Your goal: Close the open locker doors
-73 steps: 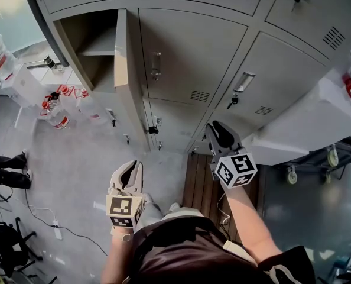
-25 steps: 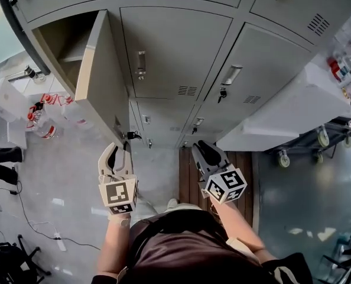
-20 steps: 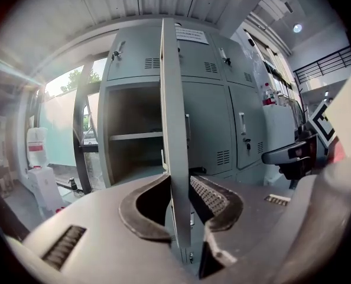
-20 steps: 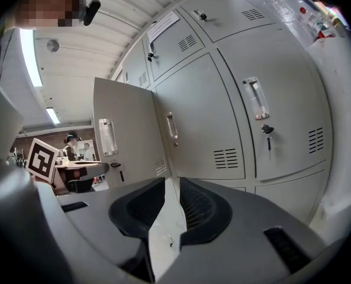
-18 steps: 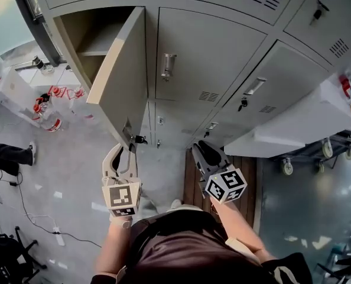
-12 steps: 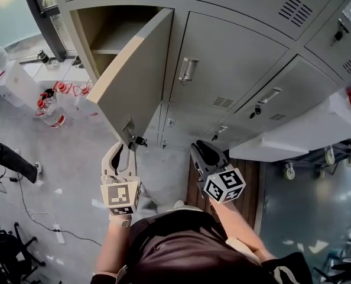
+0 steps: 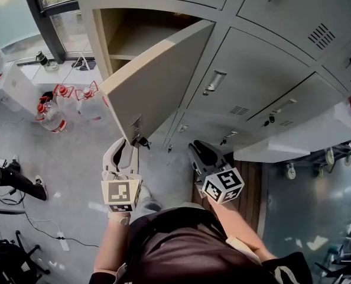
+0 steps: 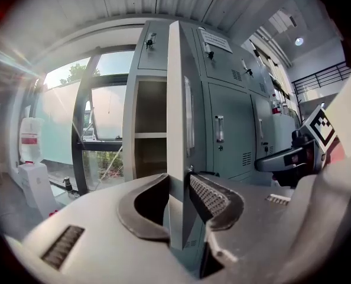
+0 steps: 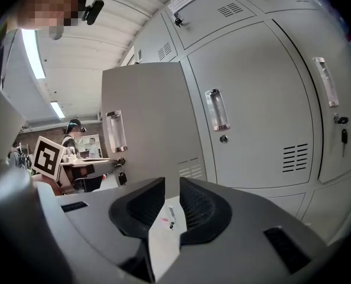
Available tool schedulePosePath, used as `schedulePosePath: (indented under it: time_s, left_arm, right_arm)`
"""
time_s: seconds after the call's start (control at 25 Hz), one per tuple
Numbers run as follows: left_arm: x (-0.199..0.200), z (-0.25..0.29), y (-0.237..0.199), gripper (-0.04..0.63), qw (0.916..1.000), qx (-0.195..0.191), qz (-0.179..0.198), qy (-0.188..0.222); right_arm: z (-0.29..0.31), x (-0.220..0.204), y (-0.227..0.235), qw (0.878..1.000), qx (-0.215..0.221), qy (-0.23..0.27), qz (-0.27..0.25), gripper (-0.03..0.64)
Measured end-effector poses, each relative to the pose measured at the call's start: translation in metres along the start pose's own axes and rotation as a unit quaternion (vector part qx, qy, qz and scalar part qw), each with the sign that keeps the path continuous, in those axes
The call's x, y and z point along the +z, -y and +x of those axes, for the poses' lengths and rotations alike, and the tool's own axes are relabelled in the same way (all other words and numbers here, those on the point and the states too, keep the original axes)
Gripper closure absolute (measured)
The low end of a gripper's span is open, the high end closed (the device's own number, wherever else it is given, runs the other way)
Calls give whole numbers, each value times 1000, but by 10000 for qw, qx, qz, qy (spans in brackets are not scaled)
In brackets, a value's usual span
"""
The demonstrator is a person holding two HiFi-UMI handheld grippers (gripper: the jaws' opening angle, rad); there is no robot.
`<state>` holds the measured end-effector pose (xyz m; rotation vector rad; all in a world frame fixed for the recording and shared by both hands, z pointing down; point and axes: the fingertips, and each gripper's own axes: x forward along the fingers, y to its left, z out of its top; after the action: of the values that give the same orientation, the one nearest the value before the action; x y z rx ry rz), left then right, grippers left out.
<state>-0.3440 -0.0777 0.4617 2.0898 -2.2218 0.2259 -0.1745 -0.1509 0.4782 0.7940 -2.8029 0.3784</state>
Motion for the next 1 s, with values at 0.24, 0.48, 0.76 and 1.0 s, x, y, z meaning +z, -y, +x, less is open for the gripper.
schedulePosePath:
  time_s: [0.24,0.48,0.76,1.0]
  left_arm:
    - [-2,15,-31,479,9994,-340,47,13]
    - [-1,34,-60,479,9987,-501,90,44]
    - [-2,62,-89,479,9995,-320,1,-79]
    - [-12,91,-109,480,9995,-233,-100,-204]
  right_arm:
    - [26,5,-19,9996,-259,110,43,520]
    - [42,4,-32,9986,-502,121,80,520]
    - [57,0,-29,9986,-516,89,63,520]
    - [90,9,-20,9992,-385,42,63,520]
